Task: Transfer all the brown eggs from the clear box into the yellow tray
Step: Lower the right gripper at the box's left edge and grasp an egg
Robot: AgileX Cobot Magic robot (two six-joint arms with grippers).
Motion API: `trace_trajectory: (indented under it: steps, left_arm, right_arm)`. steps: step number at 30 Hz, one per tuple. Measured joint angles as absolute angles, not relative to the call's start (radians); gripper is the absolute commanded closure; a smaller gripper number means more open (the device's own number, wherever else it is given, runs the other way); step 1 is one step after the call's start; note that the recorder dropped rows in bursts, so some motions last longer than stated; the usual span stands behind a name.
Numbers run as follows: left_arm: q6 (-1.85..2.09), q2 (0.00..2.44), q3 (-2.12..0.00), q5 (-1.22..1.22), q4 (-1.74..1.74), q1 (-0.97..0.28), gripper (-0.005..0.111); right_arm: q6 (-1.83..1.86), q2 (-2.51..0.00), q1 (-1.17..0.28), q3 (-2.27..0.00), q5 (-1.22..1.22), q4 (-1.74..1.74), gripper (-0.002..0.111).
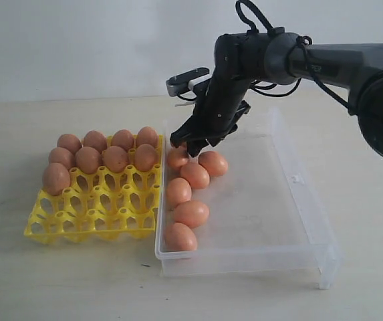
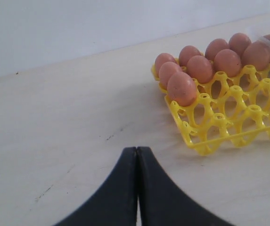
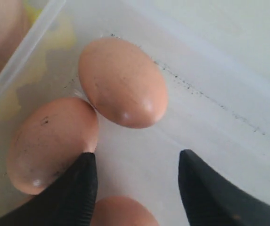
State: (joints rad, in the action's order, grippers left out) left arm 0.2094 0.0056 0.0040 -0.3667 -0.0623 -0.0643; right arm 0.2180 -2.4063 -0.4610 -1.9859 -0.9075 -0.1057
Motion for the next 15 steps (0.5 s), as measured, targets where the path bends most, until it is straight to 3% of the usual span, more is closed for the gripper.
trace_trajectory:
  steps: [15]
  left_arm:
    - [0.209, 0.006, 0.004, -0.367, -0.062, -0.064, 0.107]
  right_arm:
    - [0.233, -2.4, -0.472, -1.988, -0.979, -0.111, 0.056]
